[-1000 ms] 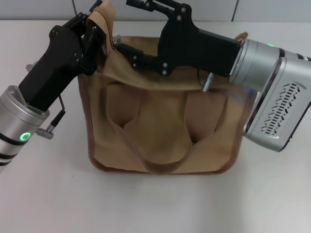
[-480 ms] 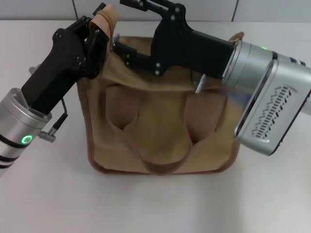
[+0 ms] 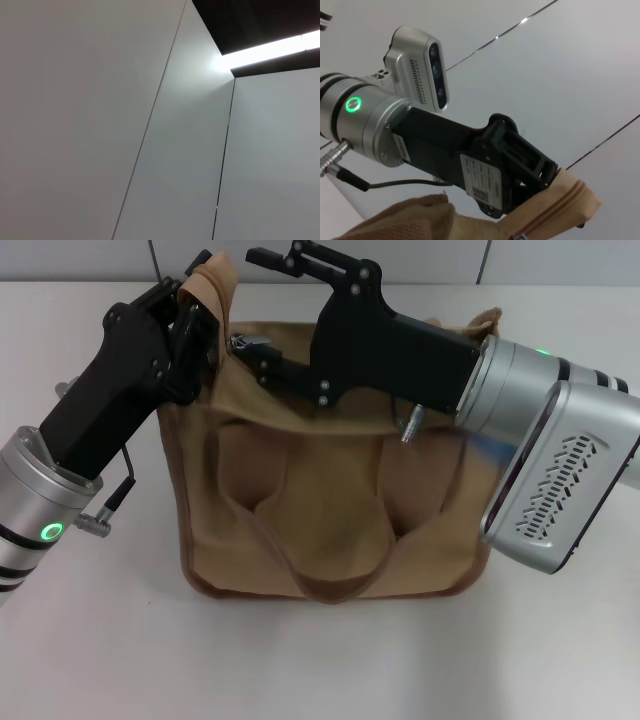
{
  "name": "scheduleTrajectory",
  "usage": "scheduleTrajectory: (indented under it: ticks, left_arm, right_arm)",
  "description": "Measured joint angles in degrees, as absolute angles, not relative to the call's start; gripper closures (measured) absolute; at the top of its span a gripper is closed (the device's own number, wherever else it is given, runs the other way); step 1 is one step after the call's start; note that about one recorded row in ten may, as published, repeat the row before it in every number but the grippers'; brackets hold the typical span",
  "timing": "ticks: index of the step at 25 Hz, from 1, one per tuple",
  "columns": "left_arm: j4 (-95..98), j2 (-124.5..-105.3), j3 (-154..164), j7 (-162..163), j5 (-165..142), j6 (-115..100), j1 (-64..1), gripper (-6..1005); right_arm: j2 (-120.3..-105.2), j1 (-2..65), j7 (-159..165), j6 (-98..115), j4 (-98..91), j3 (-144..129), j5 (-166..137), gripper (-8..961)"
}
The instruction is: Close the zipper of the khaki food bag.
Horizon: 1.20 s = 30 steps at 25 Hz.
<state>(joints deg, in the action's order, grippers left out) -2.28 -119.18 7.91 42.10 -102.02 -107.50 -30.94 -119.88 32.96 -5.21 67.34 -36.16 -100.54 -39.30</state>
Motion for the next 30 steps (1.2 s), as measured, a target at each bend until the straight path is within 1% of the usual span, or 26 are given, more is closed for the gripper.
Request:
scheduleTrajectory:
  ticks: [7, 13, 18, 23, 30]
  left_arm:
    - [-2.28, -119.18, 7.9, 42.19, -102.02, -107.59, -30.94, 927]
    - [-2.28, -119.18, 7.91, 42.19, -102.04, -107.54, -31.03, 926]
    - [-2.29, -119.18, 7.91, 42.19, -101.99, -107.55, -31.0, 926]
    - [-2.29, -119.18, 7.91, 42.19, -101.91, -107.58, -30.95, 926]
    - [-2.15, -119.15, 7.5, 42.14, -101.56, -107.04, -30.51, 925]
  right_arm:
    - [-119.89, 32.47, -5.75, 67.11, -35.68, -100.55, -39.36, 292]
    - [-119.88, 32.3, -6.01, 67.14, -35.68, -100.54, -39.36, 503]
    - [-119.88, 32.16, -6.07, 67.25, -35.68, -100.54, -39.37, 757]
    - [-119.88, 32.16, -6.09, 67.27, -35.75, -100.54, -39.38, 936]
    - [-119.88, 31.29, -5.83, 67.14, -36.14, -100.0, -39.38, 949]
